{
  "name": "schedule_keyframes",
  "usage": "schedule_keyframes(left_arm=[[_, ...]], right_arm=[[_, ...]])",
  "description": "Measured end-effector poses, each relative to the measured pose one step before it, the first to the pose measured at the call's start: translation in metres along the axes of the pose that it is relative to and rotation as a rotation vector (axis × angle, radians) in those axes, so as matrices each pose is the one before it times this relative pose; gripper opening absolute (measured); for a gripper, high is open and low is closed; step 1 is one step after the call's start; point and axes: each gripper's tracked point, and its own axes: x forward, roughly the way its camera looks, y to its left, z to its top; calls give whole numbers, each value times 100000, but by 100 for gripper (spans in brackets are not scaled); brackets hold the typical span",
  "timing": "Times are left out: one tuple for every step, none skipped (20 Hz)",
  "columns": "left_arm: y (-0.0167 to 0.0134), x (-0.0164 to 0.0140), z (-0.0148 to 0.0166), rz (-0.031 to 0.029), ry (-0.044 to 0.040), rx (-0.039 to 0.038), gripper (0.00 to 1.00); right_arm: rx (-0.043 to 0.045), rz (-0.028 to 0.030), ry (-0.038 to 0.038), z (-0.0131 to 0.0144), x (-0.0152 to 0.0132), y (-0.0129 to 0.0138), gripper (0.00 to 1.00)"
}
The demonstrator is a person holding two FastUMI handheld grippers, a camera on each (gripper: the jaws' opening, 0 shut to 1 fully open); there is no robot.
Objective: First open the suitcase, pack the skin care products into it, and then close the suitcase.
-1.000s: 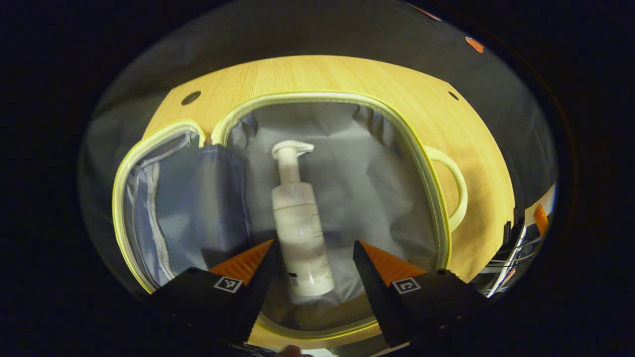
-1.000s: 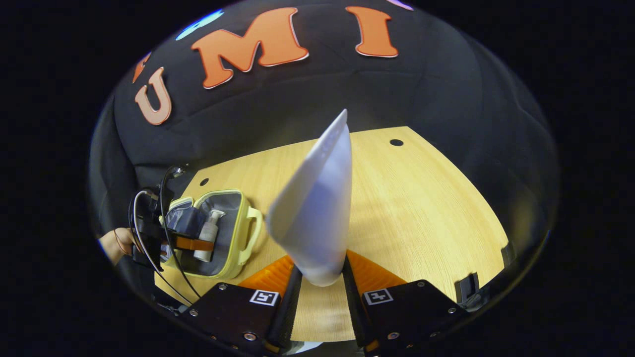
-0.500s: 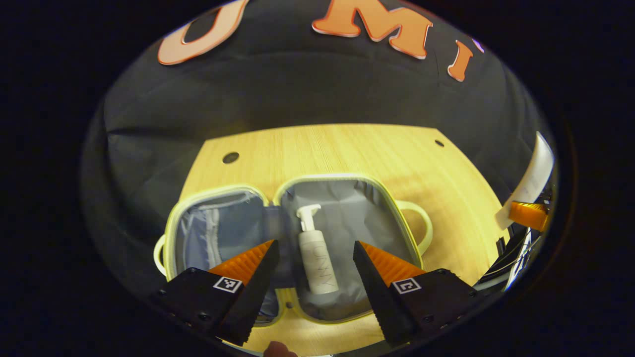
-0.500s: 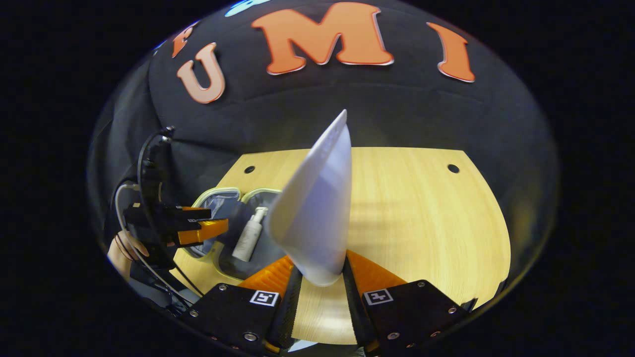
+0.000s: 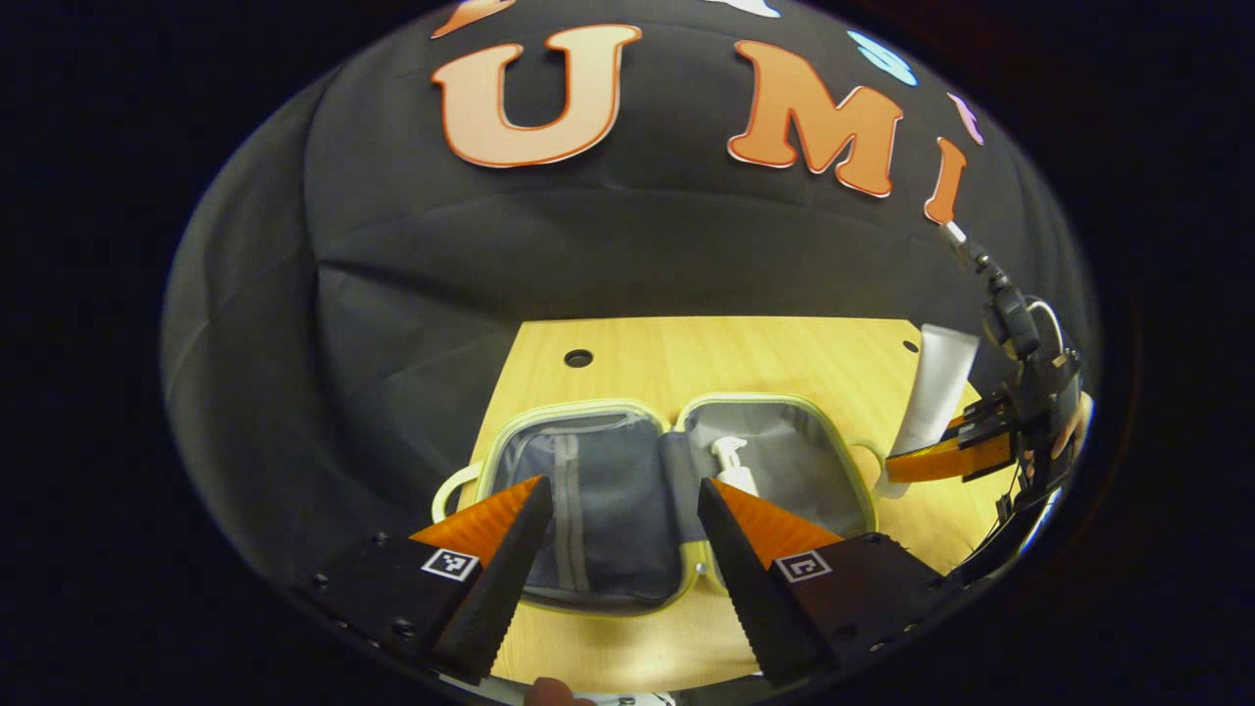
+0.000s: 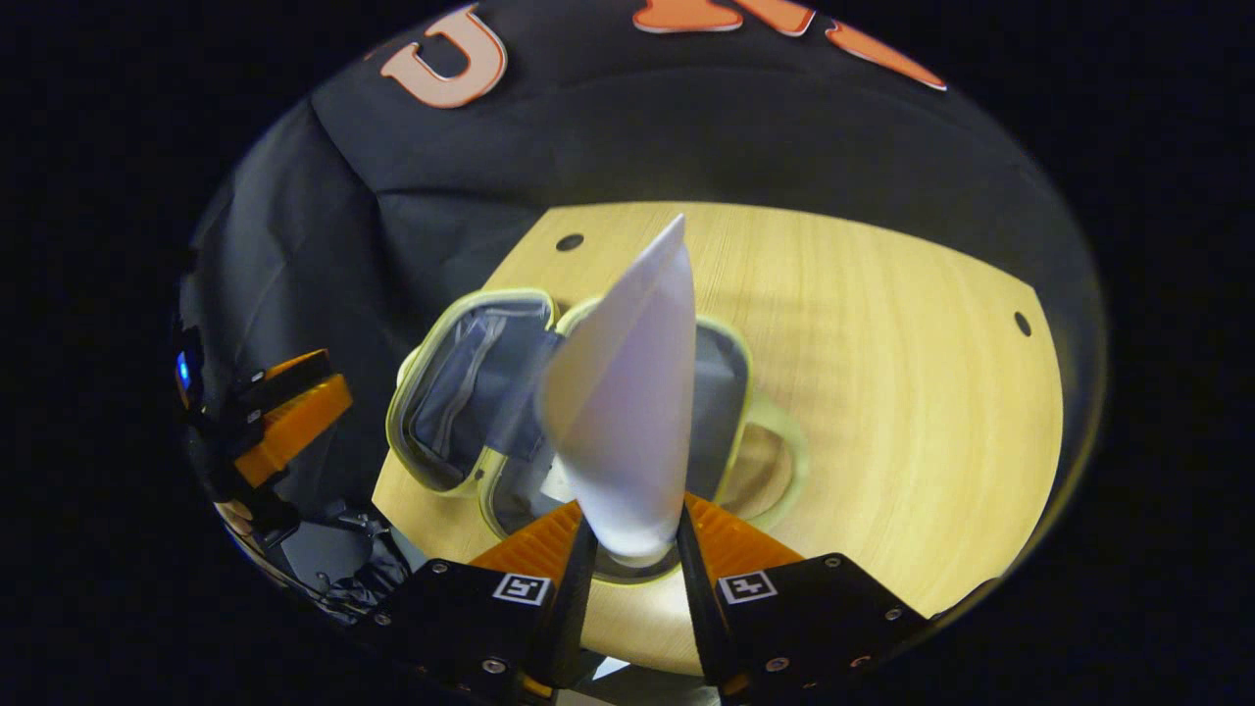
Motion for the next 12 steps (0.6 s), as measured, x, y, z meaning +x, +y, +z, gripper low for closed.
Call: schedule_keyframes(left_arm=[[840, -68, -677, 1305, 1098, -1316, 94], [795, -34, -638, 1604, 1208, -1226, 94], [673, -149, -603, 1525, 1104, -961, 94], [771, -3, -776, 1361, 1085, -819, 94], [672, -33, -754, 1092, 1012, -755, 94], [401, 25, -642, 824, 1261, -651, 94], [368, -10, -519, 880, 1183, -855, 94], [450, 38, -566, 393, 1045, -756, 94], [381, 103, -489, 449, 1065, -742, 94], [221, -4, -351, 496, 873, -428, 94], [330, -118, -201, 528, 552, -178, 94], [484, 43, -120, 679, 13, -44, 94]], right_arm=[[1623, 1435, 4116, -645, 1658, 340, 48], [2159, 201, 3462, -558, 1296, -170, 48], [1831, -147, 3150, -413, 1449, -117, 48], [1116, -994, 2303, -293, 1523, -291, 48], [336, -1584, 1243, -91, 1395, -389, 48], [-414, -1770, 687, -69, 1496, -342, 48], [433, 21, 2690, -355, 697, 31, 48], [966, 1240, 1967, -240, 1164, 189, 48], [1245, 591, 568, 75, 546, 337, 43], [-275, 655, -444, -35, 239, 283, 46], [-459, 297, -1132, 310, 104, 157, 53], [-378, 582, -1499, 292, -152, 313, 46]])
